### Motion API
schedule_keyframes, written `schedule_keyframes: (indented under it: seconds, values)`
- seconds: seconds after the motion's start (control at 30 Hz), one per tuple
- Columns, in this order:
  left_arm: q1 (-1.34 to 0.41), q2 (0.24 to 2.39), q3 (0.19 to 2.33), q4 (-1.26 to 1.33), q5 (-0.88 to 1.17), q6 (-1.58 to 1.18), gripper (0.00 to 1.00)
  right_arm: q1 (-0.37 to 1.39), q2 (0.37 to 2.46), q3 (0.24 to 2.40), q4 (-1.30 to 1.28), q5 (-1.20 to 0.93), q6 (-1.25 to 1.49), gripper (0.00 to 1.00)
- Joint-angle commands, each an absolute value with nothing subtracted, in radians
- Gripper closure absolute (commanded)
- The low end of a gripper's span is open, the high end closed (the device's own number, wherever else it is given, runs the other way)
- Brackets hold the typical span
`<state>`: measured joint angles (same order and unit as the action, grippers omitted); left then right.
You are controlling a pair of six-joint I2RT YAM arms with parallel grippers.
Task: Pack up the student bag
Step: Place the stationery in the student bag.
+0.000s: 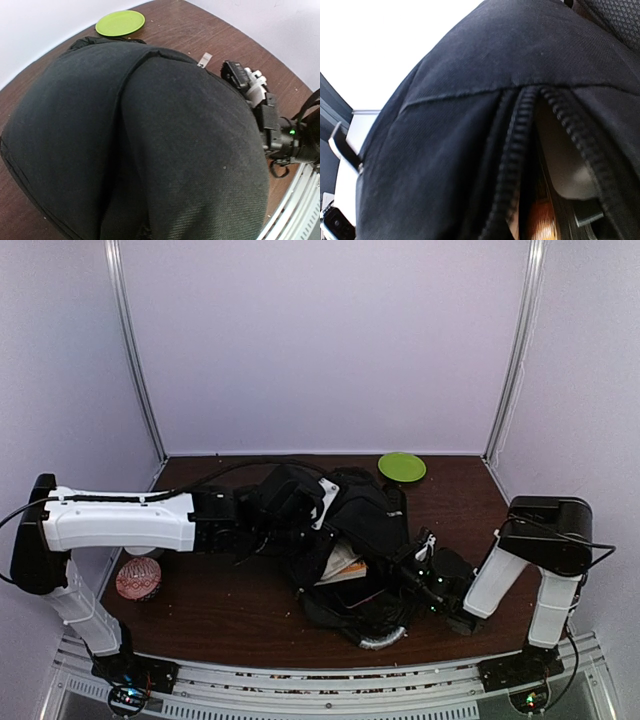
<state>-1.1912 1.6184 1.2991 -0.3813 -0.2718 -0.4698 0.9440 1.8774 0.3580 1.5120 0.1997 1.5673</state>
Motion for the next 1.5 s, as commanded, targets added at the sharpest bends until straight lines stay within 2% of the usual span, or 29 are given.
schedule_keyframes:
  seconds: [0.0, 0.27, 0.3, 0.37, 0.43, 0.5, 0.63, 0.87, 1.2, 1.33, 1.47]
  values:
    - [-1.249, 1.564, 1.306, -0.18, -0.118, -0.536, 1.0, 0.933, 1.899, 0.427, 1.481, 0.394, 1.574, 1.0]
    - [-1.259, 1.606, 1.322, -0.147, -0.114, -0.568, 1.0, 0.94, 1.869, 0.608, 1.055, 0.355, 1.556, 1.0]
    - [-1.259, 1.609, 1.323, -0.144, -0.114, -0.569, 1.0, 0.937, 1.872, 0.637, 1.005, 0.32, 1.525, 0.94]
    - [-1.259, 1.611, 1.322, -0.132, -0.113, -0.57, 1.0, 0.927, 1.885, 0.657, 0.984, 0.242, 1.483, 0.76]
    - [-1.259, 1.611, 1.323, -0.13, -0.124, -0.569, 1.0, 0.921, 1.886, 0.629, 1.02, 0.2, 1.487, 0.57]
    - [-1.259, 1.613, 1.329, -0.14, -0.153, -0.571, 1.0, 0.914, 1.87, 0.596, 1.051, 0.139, 1.474, 0.42]
    - [-1.253, 1.637, 1.379, -0.216, -0.232, -0.587, 1.0, 0.911, 1.779, 0.577, 0.925, 0.038, 1.415, 0.31]
    - [-1.211, 1.669, 1.419, -0.3, -0.287, -0.657, 1.0, 0.915, 1.587, 0.584, 0.623, -0.084, 1.306, 0.25]
    - [-1.164, 1.697, 1.464, -0.336, -0.301, -0.682, 1.0, 0.939, 1.371, 0.603, 0.27, -0.205, 1.113, 0.25]
    - [-1.162, 1.707, 1.486, -0.352, -0.313, -0.669, 1.0, 0.951, 1.255, 0.609, 0.077, -0.2, 0.969, 0.26]
    - [-1.163, 1.709, 1.49, -0.371, -0.324, -0.652, 1.0, 0.951, 1.112, 0.607, -0.127, -0.083, 0.821, 0.28]
